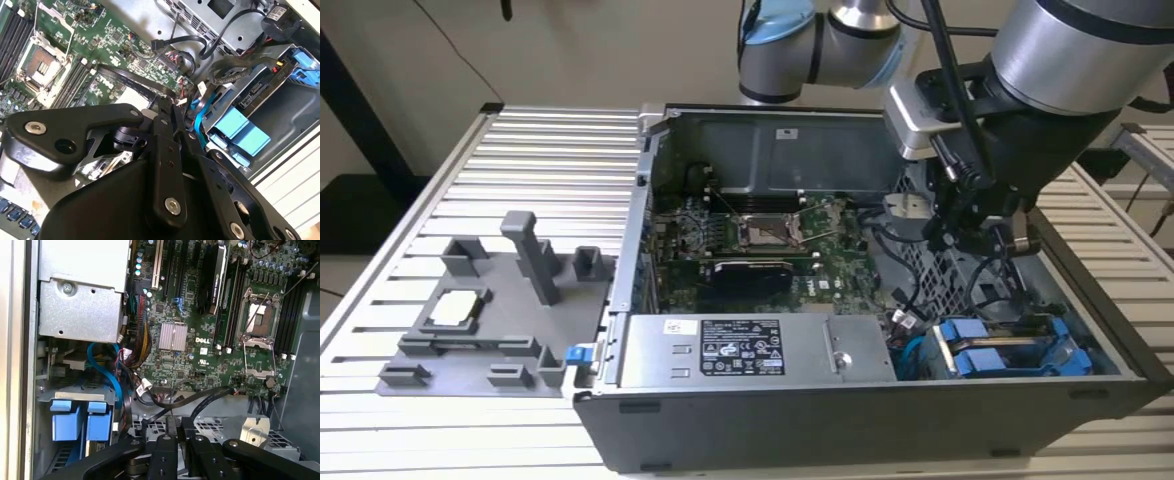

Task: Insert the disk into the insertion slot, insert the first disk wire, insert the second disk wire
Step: 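Insert the second disk wire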

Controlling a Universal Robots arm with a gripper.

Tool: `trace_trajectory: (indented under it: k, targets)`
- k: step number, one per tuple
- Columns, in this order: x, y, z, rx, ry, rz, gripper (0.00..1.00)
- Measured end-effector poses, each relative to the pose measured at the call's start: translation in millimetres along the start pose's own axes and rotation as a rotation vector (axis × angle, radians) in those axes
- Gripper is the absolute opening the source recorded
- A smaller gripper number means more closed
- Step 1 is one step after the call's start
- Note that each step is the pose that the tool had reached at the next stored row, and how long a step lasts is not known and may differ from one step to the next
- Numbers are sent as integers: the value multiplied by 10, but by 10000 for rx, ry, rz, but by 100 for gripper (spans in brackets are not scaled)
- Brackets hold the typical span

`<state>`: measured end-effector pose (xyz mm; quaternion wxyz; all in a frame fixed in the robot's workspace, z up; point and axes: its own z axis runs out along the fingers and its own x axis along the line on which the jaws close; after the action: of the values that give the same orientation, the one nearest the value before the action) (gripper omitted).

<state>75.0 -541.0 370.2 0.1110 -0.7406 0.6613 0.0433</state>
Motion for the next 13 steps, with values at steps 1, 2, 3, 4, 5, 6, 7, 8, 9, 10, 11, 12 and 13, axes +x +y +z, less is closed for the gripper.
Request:
trace_trajectory:
  k: [1, 2, 3, 4, 5, 6, 7, 8, 9, 10, 11, 12, 13]
  targets:
    - [0, 0, 0, 0, 0, 0, 16]
    - [0, 0, 0, 0, 1, 0, 16]
    - [0, 0, 1, -1, 3, 0, 16]
    - [2, -7, 8, -14, 14, 1, 16]
    - [11, -26, 10, -40, 27, 8, 16]
    - [29, -62, 14, -74, 30, 14, 16]
    - [48, -99, 18, -104, 32, 19, 16]
    - [64, -134, 22, -133, 33, 26, 16]
    - [80, -171, 31, -160, 30, 32, 16]
    - [96, -204, 42, -181, 27, 36, 16]
    - [105, -217, 53, -183, 26, 37, 16]
    - [110, -232, 65, -185, 28, 37, 16]
    - [112, -238, 71, -187, 41, 36, 16]
